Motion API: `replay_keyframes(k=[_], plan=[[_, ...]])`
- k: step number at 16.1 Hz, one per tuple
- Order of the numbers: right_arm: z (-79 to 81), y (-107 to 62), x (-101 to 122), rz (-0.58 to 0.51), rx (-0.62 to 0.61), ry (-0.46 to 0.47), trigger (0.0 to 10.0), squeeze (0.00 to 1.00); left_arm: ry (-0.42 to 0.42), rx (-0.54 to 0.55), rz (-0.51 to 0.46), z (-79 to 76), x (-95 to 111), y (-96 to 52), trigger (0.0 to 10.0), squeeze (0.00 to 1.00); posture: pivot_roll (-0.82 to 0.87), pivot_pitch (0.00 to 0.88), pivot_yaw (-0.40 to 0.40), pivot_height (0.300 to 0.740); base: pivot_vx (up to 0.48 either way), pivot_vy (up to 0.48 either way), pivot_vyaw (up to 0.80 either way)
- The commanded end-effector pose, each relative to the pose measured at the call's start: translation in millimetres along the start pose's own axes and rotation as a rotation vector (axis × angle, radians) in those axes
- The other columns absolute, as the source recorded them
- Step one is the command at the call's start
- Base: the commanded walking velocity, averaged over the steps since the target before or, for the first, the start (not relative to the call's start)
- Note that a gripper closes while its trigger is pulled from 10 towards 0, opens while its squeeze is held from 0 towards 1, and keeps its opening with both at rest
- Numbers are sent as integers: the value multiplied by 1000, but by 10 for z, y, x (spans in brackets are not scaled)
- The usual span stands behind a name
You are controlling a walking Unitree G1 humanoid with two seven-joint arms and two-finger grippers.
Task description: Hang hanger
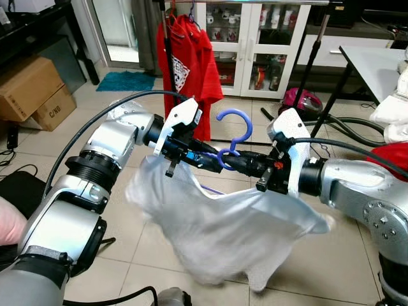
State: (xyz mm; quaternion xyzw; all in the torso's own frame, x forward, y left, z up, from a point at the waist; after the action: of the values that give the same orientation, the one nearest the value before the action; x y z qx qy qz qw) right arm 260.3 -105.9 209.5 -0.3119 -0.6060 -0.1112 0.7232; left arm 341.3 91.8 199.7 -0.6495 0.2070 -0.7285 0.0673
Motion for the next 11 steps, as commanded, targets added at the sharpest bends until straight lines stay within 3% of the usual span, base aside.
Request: replay_keyframes(k=[1, 2, 3, 5, 8, 9, 10, 11], plan=[[-91, 7, -215, 83, -60, 65, 0, 0, 78, 45, -99, 44, 254, -171, 10000, 0, -39, 0, 102, 740, 0, 0, 0], [-80, 12, -206, 82, -53, 50, 0, 0, 72, 40, -77, 40, 239, -171, 10000, 0, -47, 0, 114, 740, 0, 0, 0], [-75, 10, -194, 82, -48, 38, 0, 0, 70, 33, -56, 40, 225, -161, 10000, 1000, -50, 0, 122, 740, 0, 0, 0], [-71, 0, -174, 80, -42, 20, 0, 0, 59, 14, -27, 35, 210, -133, 10000, 1000, -55, 0, 135, 740, 0, 0, 0], [74, 10, -166, 56, 27, -2, 0, 0, -10, -10, -95, 34, 229, -69, 10000, 1000, -38, 0, 115, 740, 0, 0, 0], [94, 14, -181, 57, 37, -1, 0, 0, -26, -13, -103, 23, 222, -75, 10000, 357, -38, 0, 113, 740, 0, 0, 0], [94, 14, -181, 57, 37, -1, 0, 0, -26, -13, -103, 23, 222, -75, 10000, 357, -38, 0, 113, 740, 0, 0, 0], [42, -18, -377, 127, -36, 14, 0, 0, -63, 14, -65, -79, 37, -212, 10000, 0, -30, 0, 101, 740, 0, 0, 0]])
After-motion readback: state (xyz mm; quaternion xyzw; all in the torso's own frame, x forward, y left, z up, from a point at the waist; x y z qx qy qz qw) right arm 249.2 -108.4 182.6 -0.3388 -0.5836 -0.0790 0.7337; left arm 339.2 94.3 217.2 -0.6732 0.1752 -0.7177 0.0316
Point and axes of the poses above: a point about 5 cm out from each wrist's last joint towards the gripper, its own y axis pointing out of the wrist towards the gripper, its own x axis along the axis of the wrist's last joint, z = x × y, the point moved 2 cm from there along y, pointing out of the wrist towards the gripper
